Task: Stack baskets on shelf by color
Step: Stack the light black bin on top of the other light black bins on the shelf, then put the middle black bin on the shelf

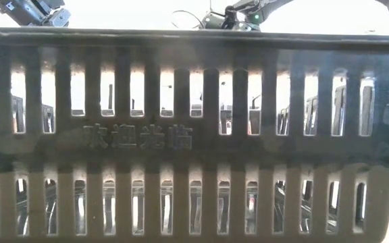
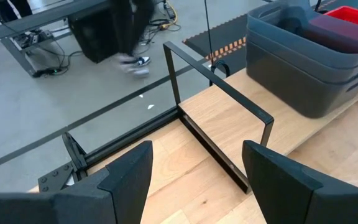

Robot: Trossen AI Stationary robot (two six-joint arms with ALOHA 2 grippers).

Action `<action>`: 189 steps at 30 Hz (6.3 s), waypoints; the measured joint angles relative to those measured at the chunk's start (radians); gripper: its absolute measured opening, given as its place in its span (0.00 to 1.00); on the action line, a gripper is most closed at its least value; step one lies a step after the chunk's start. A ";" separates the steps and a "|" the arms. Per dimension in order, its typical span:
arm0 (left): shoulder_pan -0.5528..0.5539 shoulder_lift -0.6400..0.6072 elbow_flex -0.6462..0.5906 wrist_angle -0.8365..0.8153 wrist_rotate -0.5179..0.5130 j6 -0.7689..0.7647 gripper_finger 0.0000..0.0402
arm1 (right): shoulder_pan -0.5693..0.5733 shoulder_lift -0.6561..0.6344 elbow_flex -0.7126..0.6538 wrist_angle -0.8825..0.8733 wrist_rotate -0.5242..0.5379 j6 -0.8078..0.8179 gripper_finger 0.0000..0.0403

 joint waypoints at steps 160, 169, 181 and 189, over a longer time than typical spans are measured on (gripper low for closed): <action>-0.394 -0.025 -0.113 0.701 -0.281 0.536 0.62 | 0.212 0.328 0.299 0.218 0.341 0.015 0.00; -0.394 -0.025 -0.113 0.703 -0.280 0.527 0.62 | 0.210 0.327 0.199 0.331 0.331 -0.016 0.00; -0.394 -0.026 -0.113 0.703 -0.280 0.527 0.62 | 0.199 0.328 0.155 0.380 0.317 -0.052 0.00; -0.394 -0.026 -0.114 0.703 -0.280 0.527 0.62 | 0.199 0.328 0.151 0.390 0.318 -0.050 0.01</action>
